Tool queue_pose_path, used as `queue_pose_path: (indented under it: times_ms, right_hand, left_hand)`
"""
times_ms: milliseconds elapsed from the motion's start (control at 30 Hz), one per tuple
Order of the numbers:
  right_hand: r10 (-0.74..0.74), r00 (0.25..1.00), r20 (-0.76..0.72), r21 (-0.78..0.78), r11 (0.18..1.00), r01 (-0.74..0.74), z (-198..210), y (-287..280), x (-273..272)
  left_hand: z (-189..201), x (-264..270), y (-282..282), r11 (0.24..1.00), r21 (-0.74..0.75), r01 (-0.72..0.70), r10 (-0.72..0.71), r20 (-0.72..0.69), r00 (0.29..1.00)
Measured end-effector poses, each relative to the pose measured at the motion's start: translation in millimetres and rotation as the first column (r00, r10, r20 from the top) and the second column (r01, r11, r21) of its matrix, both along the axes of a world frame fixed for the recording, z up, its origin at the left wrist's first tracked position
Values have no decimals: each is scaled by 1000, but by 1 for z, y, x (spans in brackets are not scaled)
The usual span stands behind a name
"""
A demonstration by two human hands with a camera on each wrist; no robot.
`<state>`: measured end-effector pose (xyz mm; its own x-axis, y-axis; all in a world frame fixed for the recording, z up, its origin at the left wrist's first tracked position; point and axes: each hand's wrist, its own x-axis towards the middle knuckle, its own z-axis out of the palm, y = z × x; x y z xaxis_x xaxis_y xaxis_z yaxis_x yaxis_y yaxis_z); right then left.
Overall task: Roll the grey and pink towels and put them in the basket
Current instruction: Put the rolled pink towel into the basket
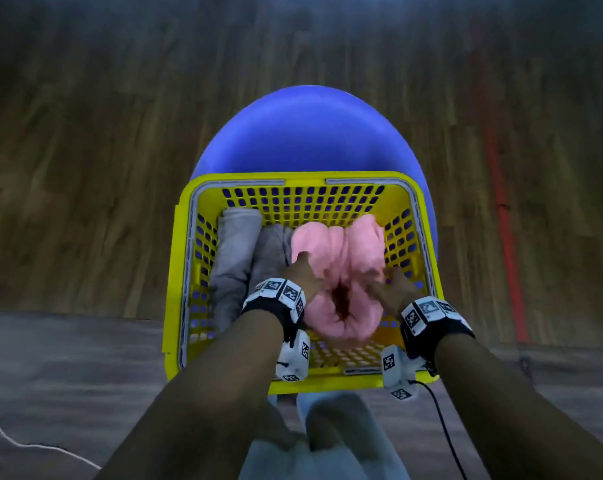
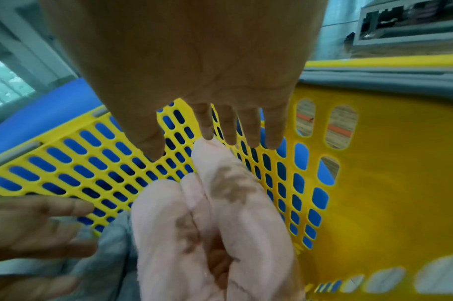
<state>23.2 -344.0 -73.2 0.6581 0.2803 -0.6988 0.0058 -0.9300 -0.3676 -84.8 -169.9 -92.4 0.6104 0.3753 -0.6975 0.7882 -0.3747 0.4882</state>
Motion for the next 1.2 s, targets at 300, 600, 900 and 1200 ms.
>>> queue_pose_path:
  times_ms: [300,600,900,1200]
  right_hand:
    - [316,948,-35,19,949,-316,-19,52,-23]
    - [357,899,-253,161,932,-325,-84,140,-90]
    - [251,918,-308,159,965,-211,-108,146,-89]
    - [32,970,-241,365,929,60,-46,119,-85]
  left_hand:
    - [-11,-78,48,873,414,-259,315,-72,946]
    - [-43,-93,66,934,286,-215,284,-227,932]
    - [-50,-77,81,966,224,-129,188,-263,946]
    - [-14,-78,83,979,140,149,-123,-180,976]
